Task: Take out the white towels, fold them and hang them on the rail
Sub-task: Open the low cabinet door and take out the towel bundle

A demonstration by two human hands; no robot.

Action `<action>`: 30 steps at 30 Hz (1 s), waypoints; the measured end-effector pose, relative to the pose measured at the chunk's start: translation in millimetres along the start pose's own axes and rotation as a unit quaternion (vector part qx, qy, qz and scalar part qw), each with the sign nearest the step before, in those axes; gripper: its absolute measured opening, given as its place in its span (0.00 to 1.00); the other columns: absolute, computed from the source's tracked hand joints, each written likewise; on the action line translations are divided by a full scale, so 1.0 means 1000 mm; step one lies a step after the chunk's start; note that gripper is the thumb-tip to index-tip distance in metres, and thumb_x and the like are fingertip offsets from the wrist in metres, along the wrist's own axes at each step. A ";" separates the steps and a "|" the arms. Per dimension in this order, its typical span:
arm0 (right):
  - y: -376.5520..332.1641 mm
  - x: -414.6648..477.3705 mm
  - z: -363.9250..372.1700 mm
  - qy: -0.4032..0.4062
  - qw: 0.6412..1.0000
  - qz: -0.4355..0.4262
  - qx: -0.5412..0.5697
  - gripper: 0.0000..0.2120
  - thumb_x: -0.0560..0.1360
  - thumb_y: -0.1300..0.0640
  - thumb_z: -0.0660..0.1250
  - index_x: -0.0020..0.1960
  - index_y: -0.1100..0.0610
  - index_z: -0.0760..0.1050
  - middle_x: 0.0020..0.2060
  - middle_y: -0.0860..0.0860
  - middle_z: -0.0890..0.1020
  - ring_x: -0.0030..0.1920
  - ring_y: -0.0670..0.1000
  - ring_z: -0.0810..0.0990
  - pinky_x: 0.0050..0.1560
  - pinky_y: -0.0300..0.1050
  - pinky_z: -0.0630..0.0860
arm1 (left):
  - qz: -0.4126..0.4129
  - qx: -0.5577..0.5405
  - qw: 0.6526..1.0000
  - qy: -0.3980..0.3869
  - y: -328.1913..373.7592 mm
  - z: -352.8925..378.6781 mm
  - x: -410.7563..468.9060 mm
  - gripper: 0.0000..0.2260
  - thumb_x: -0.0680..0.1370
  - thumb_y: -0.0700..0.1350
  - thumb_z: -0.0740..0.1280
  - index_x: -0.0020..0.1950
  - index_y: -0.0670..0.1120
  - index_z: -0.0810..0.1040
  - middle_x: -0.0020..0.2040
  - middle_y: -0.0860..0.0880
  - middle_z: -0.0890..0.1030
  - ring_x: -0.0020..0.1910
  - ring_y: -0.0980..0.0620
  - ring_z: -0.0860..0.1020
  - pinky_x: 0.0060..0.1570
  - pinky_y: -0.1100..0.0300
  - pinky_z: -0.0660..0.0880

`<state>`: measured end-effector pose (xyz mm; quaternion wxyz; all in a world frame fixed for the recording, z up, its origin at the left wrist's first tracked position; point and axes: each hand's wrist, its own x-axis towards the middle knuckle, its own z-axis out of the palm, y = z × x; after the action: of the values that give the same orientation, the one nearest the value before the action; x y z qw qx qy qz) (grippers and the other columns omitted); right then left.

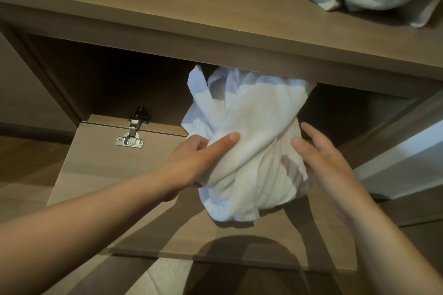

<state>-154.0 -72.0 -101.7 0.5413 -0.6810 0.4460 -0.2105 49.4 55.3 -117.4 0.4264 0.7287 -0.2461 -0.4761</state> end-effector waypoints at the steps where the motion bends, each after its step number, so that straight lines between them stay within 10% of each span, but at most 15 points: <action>1: -0.005 0.003 0.003 0.009 1.000 0.012 -0.002 0.46 0.59 0.26 0.65 0.75 0.37 0.58 0.67 0.37 0.70 0.65 0.44 0.71 0.53 0.42 0.70 | -0.002 -0.001 1.000 0.002 -0.001 0.001 0.001 0.39 0.55 0.78 0.66 0.54 0.51 0.76 0.54 0.51 0.81 0.53 0.49 0.81 0.50 0.46 0.81; 13: 0.008 0.039 0.024 0.025 0.992 0.096 -0.081 0.69 0.42 0.17 0.68 0.77 0.43 0.51 0.73 0.51 0.67 0.70 0.58 0.69 0.67 0.65 0.69 | -0.125 -0.089 0.988 0.006 -0.014 -0.001 0.020 0.62 0.46 0.73 0.76 0.73 0.62 0.50 0.67 0.49 0.69 0.56 0.39 0.77 0.39 0.43 0.80; 18: 0.011 0.054 0.011 -0.034 0.985 0.159 -0.057 0.78 0.39 0.19 0.69 0.79 0.44 0.39 0.76 0.52 0.62 0.72 0.60 0.67 0.70 0.61 0.65 | -0.143 -0.074 0.985 -0.055 -0.004 -0.007 0.036 0.53 0.50 0.69 0.78 0.70 0.60 0.58 0.59 0.50 0.75 0.53 0.44 0.78 0.45 0.45 0.80; 24: 0.006 0.067 0.000 -0.093 0.980 0.173 -0.033 0.68 0.48 0.24 0.71 0.79 0.44 0.44 0.73 0.51 0.66 0.70 0.58 0.68 0.64 0.54 0.65 | -0.102 -0.004 0.993 -0.057 0.013 -0.010 0.050 0.65 0.49 0.70 0.76 0.76 0.60 0.40 0.68 0.48 0.68 0.60 0.42 0.75 0.49 0.43 0.79; 30: 0.006 0.074 -0.002 -0.085 0.976 0.191 -0.062 0.71 0.45 0.24 0.70 0.79 0.44 0.41 0.78 0.54 0.56 0.76 0.62 0.58 0.72 0.68 0.58 | -0.086 -0.025 0.994 -0.063 0.010 -0.005 0.056 0.69 0.46 0.73 0.76 0.76 0.61 0.39 0.71 0.48 0.67 0.61 0.42 0.75 0.46 0.47 0.80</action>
<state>-120.0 -135.4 -120.8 0.5640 -0.6306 0.5329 -0.0163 78.4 10.0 -135.0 0.3857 0.7048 -0.1967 -0.5620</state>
